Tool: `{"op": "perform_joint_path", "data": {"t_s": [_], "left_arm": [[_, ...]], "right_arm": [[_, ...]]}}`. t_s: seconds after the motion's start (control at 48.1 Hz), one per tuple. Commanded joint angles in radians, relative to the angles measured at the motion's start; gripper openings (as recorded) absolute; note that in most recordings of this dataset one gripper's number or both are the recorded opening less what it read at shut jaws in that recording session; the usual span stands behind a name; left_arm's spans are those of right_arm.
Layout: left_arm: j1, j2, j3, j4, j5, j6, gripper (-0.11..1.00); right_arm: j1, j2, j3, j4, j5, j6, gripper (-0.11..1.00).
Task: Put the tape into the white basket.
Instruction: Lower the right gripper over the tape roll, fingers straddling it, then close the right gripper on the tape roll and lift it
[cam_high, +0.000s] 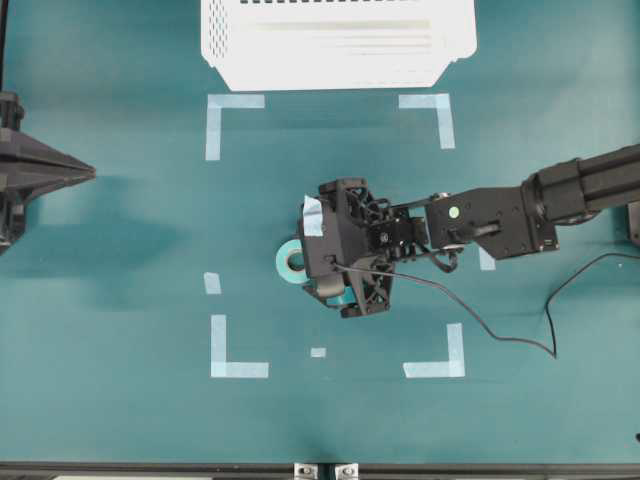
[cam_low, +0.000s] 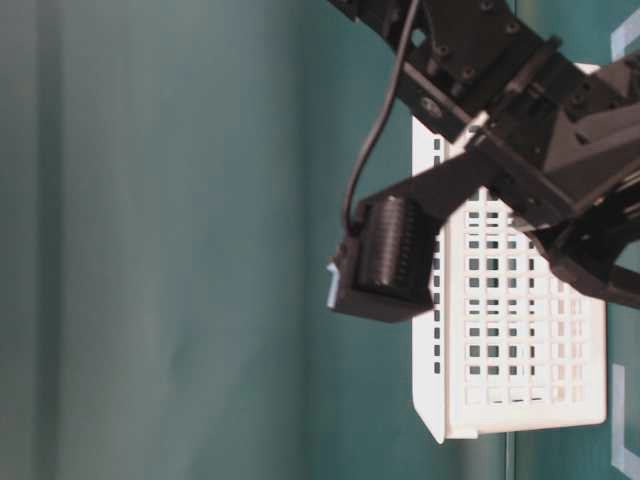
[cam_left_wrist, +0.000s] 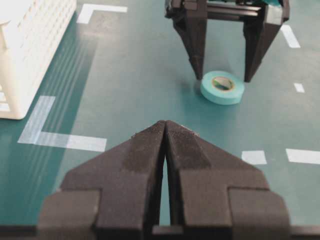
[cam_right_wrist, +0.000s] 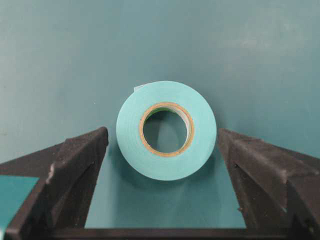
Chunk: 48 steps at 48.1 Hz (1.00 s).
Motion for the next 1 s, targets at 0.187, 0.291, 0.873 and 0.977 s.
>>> {"op": "perform_joint_path", "data": {"t_s": [0.187, 0.291, 0.873, 0.977], "left_arm": [[0.003, 0.006, -0.012, 0.003, -0.011, 0.0, -0.11], [0.003, 0.008, -0.012, 0.003, -0.011, 0.0, -0.11], [0.003, 0.006, -0.012, 0.003, -0.011, 0.0, -0.11], [0.003, 0.008, -0.011, 0.003, -0.011, 0.0, -0.11]], "right_arm": [[0.002, 0.0, -0.035, -0.002, -0.009, 0.002, 0.96], [0.0, 0.011, -0.037, -0.002, -0.017, 0.002, 0.96], [-0.006, 0.017, -0.043, -0.002, -0.023, -0.002, 0.87], [-0.006, 0.017, -0.051, -0.015, -0.02, -0.003, 0.68]]}}
